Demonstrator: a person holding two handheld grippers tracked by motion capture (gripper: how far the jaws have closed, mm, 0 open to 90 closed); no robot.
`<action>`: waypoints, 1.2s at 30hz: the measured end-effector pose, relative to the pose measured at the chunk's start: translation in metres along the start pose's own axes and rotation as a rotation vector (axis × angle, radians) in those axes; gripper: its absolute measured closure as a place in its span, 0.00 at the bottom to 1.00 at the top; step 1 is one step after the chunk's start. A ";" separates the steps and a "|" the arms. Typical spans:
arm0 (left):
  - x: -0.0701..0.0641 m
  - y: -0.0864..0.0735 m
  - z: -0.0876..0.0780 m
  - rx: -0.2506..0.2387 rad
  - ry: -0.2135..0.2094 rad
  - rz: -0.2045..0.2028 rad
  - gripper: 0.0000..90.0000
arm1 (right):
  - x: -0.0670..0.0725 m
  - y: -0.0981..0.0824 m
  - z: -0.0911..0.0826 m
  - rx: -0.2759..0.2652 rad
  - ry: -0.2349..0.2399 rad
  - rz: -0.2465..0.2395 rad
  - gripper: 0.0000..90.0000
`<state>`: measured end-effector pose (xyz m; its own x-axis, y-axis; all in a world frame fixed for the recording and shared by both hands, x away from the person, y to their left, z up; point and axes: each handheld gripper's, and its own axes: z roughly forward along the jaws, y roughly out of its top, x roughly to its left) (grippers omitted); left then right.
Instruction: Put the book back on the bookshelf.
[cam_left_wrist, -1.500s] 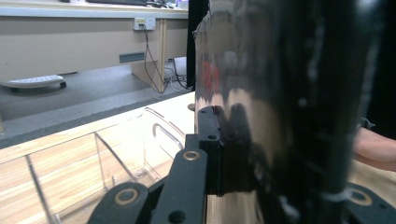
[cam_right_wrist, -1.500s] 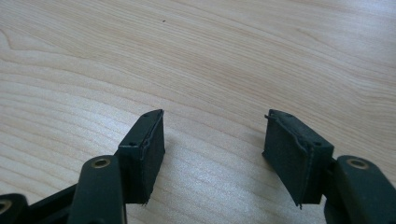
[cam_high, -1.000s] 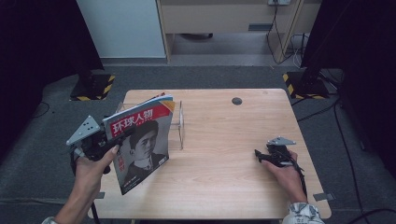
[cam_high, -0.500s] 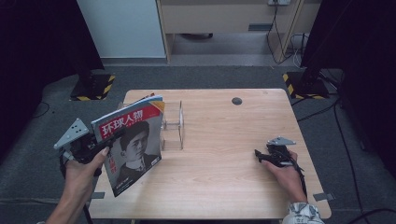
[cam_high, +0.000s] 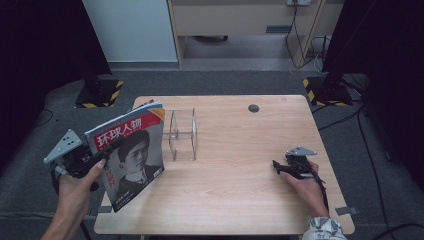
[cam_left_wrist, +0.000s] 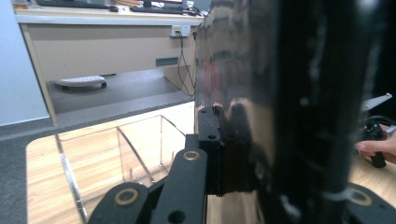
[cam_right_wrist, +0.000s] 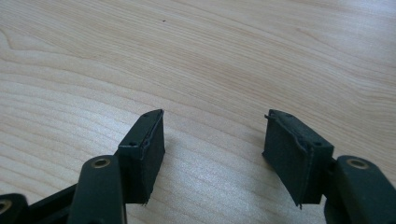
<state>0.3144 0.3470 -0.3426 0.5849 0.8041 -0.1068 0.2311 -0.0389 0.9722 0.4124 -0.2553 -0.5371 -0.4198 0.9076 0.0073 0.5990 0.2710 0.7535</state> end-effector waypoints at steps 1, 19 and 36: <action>0.001 0.000 -0.002 -0.002 0.005 -0.002 0.96 | 0.000 0.000 0.000 0.000 0.000 0.001 0.42; 0.023 -0.010 -0.033 -0.009 0.058 -0.025 0.96 | 0.000 0.000 0.000 0.001 -0.001 0.001 0.42; 0.041 0.004 -0.018 -0.020 0.124 -0.027 0.96 | 0.000 0.000 0.000 0.001 -0.001 0.001 0.42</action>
<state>0.3249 0.3905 -0.3390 0.4775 0.8720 -0.1080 0.2297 -0.0052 0.9732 0.4122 -0.2551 -0.5371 -0.4185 0.9082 0.0074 0.5999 0.2703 0.7530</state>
